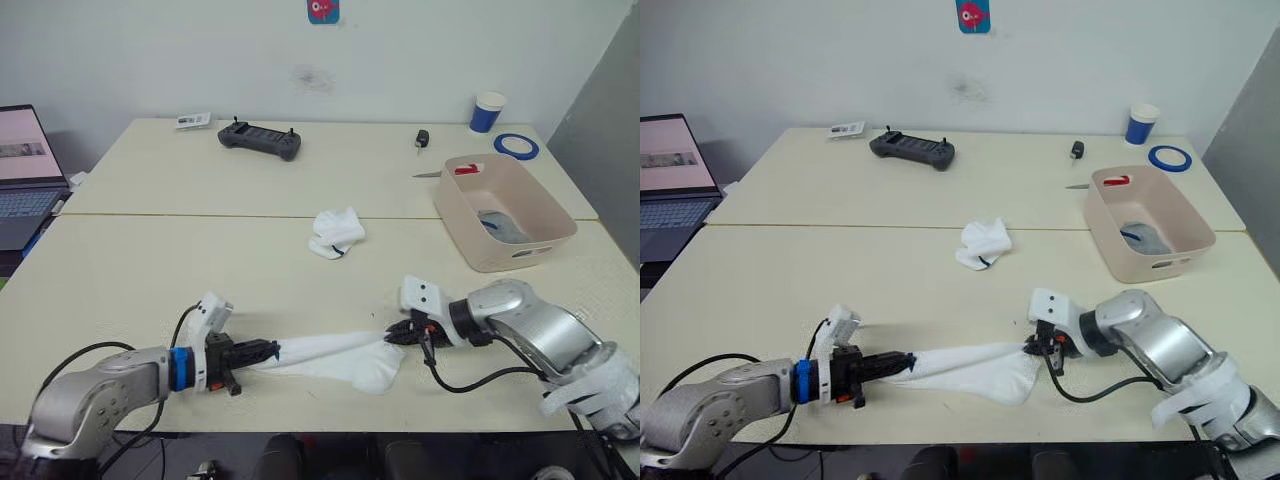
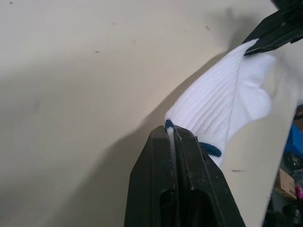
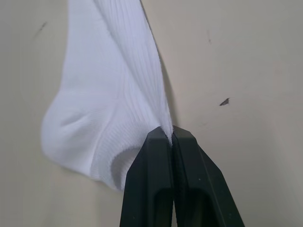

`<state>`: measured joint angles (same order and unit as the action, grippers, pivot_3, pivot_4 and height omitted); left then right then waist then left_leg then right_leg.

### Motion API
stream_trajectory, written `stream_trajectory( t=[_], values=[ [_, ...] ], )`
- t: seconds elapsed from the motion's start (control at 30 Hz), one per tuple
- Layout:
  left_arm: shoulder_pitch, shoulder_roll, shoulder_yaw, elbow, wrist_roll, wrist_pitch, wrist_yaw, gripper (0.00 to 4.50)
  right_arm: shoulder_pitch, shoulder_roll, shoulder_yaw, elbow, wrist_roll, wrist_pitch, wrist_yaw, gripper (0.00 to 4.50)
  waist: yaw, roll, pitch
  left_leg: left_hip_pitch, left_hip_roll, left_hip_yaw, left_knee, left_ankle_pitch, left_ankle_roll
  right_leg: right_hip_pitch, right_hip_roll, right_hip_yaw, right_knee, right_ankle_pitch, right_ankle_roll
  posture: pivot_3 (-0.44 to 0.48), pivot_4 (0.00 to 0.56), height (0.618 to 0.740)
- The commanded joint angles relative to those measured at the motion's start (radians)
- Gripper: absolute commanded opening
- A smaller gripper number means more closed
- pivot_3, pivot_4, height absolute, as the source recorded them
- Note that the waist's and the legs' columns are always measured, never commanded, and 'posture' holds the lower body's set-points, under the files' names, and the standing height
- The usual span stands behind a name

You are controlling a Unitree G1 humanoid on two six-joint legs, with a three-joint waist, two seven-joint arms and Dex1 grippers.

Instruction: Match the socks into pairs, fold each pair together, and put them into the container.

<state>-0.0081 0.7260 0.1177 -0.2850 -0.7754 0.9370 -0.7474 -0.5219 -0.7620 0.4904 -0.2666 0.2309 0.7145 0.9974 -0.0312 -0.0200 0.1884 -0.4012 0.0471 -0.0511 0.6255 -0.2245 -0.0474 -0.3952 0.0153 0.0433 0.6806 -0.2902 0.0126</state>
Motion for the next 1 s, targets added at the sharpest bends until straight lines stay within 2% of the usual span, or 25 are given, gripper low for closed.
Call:
stream_trajectory(
  t=[0.03,0.37,0.47,0.83,1.0],
  values=[
    [-0.03,-0.013,-0.005,0.023,0.058,-0.049,0.023,0.0,-0.028,0.022,0.002,0.034,-0.066,-0.069,-0.011,0.05,0.0,0.0,0.0,0.0,0.0,0.0,0.0,0.0,0.0,0.0,0.0,0.0,0.0,0.0,0.0,0.0,0.15,0.74],
    [-0.106,-0.042,-0.021,0.113,0.165,-0.133,0.044,0.0,-0.078,0.098,-0.015,0.145,-0.153,-0.136,-0.002,0.05,0.0,0.0,0.0,0.001,0.0,0.0,0.002,0.0,0.0,0.002,0.0,0.0,0.001,0.002,0.001,0.0,0.15,0.74],
    [-0.1,-0.042,-0.024,0.11,0.172,-0.141,0.037,0.0,-0.076,0.103,-0.032,0.156,-0.157,-0.156,0.002,0.74,0.0,0.0,0.0,0.001,0.0,0.0,0.002,0.0,0.0,0.002,0.0,0.0,0.001,0.002,0.001,0.0,0.15,0.74],
    [-0.104,-0.073,0.011,0.126,0.212,-0.207,0.082,0.0,-0.018,0.041,-0.201,0.126,-0.112,-0.225,0.012,4.47,0.0,0.0,0.0,0.002,0.0,0.0,0.002,0.0,0.0,0.003,-0.001,0.0,0.001,0.002,0.001,0.0,0.15,0.74],
    [-0.126,-0.107,0.028,0.131,0.233,-0.245,0.121,0.0,0.086,0.019,-0.286,0.018,-0.045,-0.239,0.027,4.47,0.0,0.0,0.0,0.001,0.0,-0.001,0.002,0.0,0.0,0.003,0.0,0.0,0.001,0.002,0.001,0.0,0.15,0.74]
  ],
)
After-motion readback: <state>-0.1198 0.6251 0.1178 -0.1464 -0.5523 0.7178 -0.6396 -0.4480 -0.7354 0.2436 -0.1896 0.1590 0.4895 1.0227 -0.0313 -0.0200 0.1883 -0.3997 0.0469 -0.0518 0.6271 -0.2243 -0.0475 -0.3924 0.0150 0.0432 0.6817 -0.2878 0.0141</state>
